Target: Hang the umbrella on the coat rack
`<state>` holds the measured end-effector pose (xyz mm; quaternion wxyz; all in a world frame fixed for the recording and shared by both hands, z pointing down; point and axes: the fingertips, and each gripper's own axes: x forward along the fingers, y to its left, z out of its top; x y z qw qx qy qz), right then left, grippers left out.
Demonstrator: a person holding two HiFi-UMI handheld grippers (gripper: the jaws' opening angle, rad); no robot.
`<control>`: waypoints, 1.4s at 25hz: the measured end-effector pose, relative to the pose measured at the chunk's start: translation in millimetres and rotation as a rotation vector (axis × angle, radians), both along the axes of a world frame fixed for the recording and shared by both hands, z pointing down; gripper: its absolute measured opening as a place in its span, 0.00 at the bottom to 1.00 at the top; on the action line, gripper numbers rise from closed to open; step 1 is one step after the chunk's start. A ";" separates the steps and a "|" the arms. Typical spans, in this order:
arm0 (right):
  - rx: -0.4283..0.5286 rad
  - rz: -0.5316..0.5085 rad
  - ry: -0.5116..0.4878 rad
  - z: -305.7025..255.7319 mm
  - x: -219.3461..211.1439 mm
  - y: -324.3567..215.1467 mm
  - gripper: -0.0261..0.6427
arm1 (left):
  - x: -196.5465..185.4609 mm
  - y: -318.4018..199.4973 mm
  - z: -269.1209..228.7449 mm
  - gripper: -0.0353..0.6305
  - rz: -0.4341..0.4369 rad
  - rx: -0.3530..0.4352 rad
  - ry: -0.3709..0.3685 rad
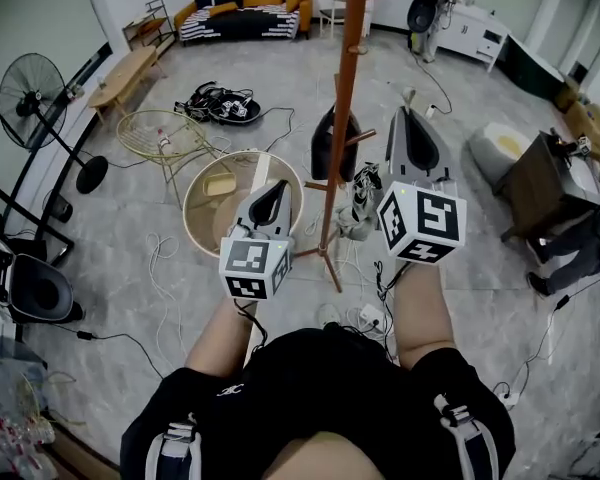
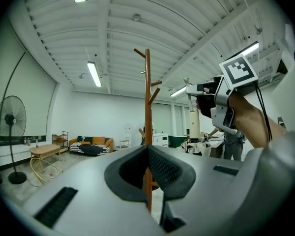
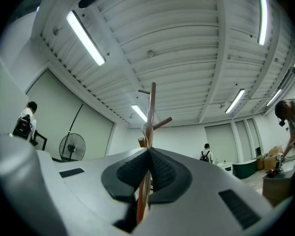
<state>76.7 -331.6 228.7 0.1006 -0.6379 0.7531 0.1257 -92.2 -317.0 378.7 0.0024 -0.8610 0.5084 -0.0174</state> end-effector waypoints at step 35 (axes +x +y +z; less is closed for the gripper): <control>-0.073 0.000 0.377 -12.9 -21.5 -130.3 0.06 | 25.4 -73.9 6.4 0.08 -0.131 -0.017 0.000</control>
